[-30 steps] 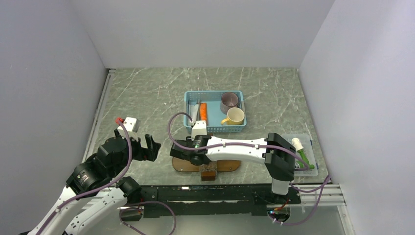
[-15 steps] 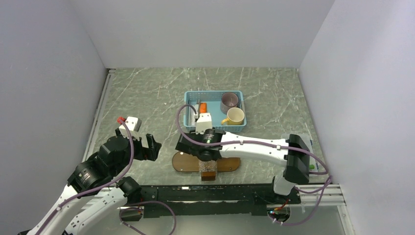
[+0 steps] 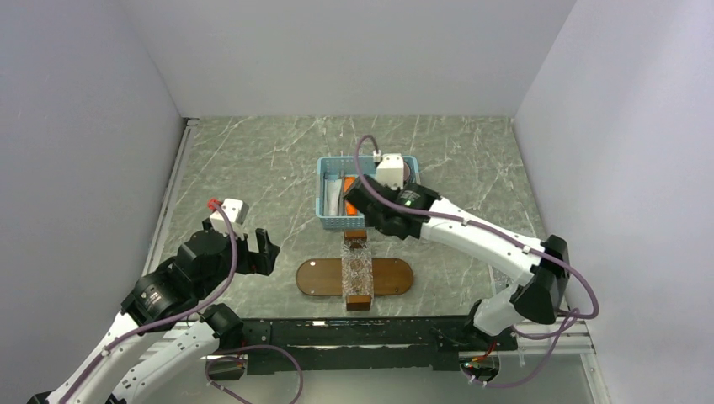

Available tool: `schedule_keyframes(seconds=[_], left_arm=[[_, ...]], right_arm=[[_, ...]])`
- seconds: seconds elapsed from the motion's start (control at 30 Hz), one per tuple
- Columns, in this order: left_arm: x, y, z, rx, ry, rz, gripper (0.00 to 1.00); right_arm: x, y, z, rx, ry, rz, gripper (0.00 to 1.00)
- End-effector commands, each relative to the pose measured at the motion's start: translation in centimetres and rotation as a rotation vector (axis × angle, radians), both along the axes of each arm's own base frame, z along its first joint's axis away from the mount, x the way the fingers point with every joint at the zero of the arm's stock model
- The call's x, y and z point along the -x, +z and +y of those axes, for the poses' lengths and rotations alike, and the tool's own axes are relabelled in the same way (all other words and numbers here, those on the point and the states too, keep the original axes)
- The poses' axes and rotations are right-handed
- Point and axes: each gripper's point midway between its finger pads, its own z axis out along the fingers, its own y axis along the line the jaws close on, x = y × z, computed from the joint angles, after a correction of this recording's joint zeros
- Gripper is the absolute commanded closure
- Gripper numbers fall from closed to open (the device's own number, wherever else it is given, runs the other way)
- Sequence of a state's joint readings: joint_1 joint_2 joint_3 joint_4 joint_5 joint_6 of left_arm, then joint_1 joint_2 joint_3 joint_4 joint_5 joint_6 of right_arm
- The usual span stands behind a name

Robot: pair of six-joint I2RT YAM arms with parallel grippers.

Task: Prepare toiletry sets of a toothbrush and toothpaste on the tray

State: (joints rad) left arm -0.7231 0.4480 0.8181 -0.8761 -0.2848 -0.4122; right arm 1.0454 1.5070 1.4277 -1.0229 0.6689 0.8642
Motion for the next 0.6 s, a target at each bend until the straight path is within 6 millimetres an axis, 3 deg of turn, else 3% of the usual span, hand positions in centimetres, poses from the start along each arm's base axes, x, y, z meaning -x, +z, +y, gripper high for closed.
schedule_keyframes(seconds=[0.0, 0.3, 0.57], left_arm=[[-0.6, 0.5, -0.9, 0.011, -0.02, -0.012, 0.01], [-0.7, 0.0, -1.1, -0.004, -0.024, 0.007, 0.01], [-0.8, 0.0, -1.1, -0.002, -0.024, 0.004, 0.01]], right_arm=[[-2.1, 1.1, -1.7, -0.018, 0.043, -0.027, 0.5], [-5.9, 0.5, -4.0, -0.015, 0.052, -0.039, 0.47], [-7.2, -1.3, -5.0, 0.044, 0.166, -0.007, 0.47]])
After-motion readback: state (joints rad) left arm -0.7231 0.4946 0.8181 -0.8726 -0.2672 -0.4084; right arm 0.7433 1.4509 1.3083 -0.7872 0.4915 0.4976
